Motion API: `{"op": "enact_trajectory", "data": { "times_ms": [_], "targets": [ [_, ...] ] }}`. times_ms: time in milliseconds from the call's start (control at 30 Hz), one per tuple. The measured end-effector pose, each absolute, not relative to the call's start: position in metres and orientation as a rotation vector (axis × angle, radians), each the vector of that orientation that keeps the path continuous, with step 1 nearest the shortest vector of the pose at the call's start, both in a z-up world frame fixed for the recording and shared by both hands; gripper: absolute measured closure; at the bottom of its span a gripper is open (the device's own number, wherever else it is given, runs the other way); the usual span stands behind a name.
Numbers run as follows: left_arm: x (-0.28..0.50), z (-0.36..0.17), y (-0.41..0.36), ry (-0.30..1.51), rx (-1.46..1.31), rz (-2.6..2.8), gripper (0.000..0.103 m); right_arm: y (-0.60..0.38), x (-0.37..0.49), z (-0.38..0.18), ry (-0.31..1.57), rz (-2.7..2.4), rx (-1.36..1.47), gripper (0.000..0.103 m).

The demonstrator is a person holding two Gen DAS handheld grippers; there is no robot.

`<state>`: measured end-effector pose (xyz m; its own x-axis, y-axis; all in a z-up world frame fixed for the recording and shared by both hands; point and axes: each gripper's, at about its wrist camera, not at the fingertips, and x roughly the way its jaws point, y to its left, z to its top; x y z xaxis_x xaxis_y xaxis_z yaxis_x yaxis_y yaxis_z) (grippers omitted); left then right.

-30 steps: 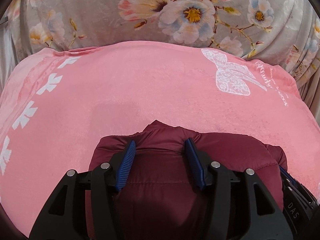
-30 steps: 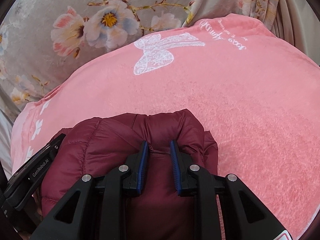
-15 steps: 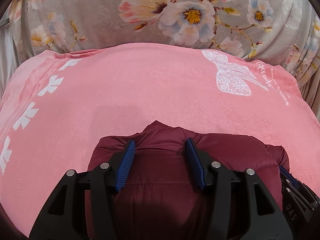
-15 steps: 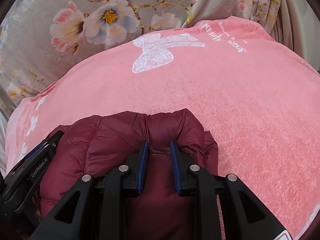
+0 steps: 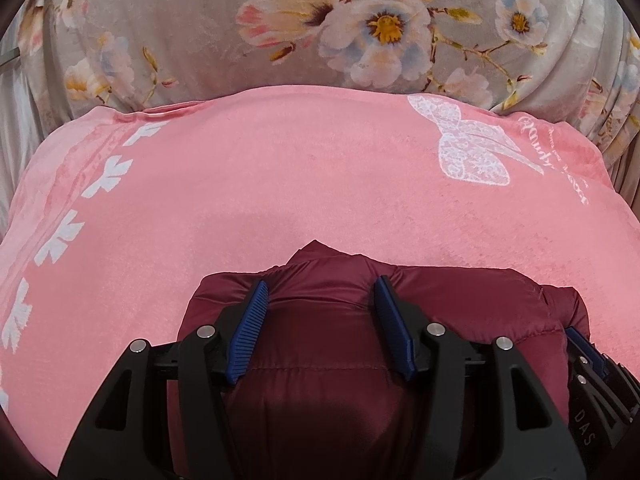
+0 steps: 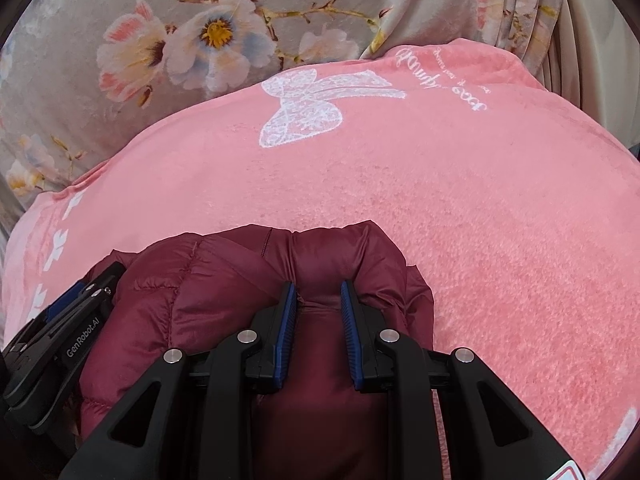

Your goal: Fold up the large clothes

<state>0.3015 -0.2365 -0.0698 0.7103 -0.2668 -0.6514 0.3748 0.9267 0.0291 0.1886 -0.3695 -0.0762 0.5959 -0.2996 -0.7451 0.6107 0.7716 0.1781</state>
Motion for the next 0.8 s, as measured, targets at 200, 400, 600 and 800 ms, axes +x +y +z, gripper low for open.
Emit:
{"op": "enact_trajectory", "data": {
  "times_ms": [200,400,600,800],
  "targets": [
    [0.281,-0.056,-0.191,0.775,0.084,-0.399,0.031,-0.369,0.137,-0.049,0.699,-0.458,0.529,0.075],
    [0.214,-0.051,-0.127,0.816,0.098,-0.463,0.031,-0.325,0.053,-0.032,0.737,-0.349,0.429,0.074],
    [0.182,-0.076,-0.117,0.910,0.110,-0.404,0.031,-0.322,0.024,-0.054,0.788,-0.344,0.529,0.062],
    [0.175,-0.077,-0.106,0.941,0.090,-0.384,0.031,-0.320,0.008,-0.042,0.715,-0.262,0.645,0.096]
  ]
}}
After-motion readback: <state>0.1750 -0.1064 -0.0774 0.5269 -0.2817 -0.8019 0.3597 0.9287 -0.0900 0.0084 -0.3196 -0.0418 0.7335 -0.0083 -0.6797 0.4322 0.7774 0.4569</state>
